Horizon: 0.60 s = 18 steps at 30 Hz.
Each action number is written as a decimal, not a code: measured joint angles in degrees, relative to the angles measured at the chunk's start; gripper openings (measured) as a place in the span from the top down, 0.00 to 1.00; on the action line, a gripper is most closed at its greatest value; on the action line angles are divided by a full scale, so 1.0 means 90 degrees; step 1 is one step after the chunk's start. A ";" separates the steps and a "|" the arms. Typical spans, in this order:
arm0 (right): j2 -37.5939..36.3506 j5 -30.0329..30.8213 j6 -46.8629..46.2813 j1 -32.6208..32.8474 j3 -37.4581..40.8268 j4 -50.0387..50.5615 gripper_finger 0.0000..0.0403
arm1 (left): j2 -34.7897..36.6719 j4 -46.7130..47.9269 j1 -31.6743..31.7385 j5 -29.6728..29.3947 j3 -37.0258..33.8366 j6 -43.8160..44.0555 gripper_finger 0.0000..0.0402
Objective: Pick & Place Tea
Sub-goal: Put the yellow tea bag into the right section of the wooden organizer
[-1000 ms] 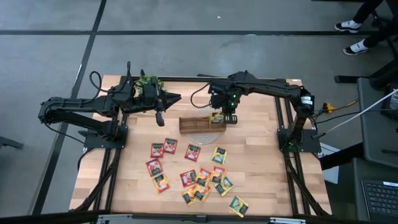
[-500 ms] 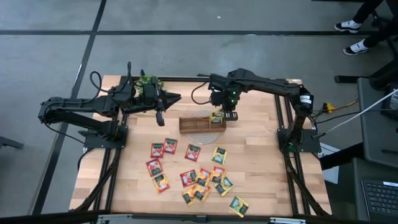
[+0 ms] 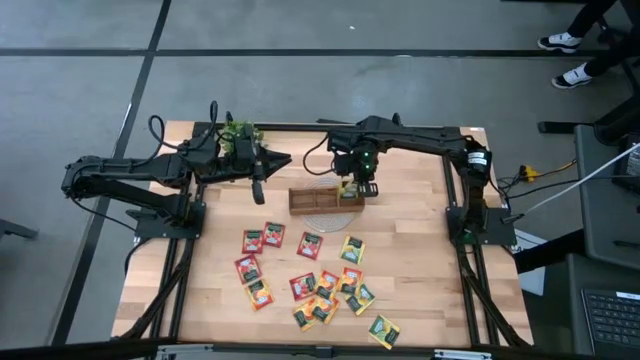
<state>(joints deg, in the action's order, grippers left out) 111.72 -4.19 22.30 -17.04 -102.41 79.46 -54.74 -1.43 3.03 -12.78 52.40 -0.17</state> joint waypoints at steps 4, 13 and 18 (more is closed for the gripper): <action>0.0000 0.0000 0.0002 0.0000 0.0000 -0.0152 1.00 | 0.0000 0.0002 -0.0001 0.0000 0.0000 -0.0001 0.91; 0.0096 0.0002 0.0000 0.0000 -0.0002 -0.0317 1.00 | 0.0000 0.0003 0.0000 0.0000 0.0000 -0.0005 0.90; 0.0208 0.0003 0.0027 0.0000 -0.0002 -0.0370 1.00 | 0.0000 0.0000 -0.0002 0.0000 0.0000 -0.0006 0.91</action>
<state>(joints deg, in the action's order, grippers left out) 113.59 -4.16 22.55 -17.04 -102.43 76.13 -54.74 -1.43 3.01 -12.78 52.40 -0.23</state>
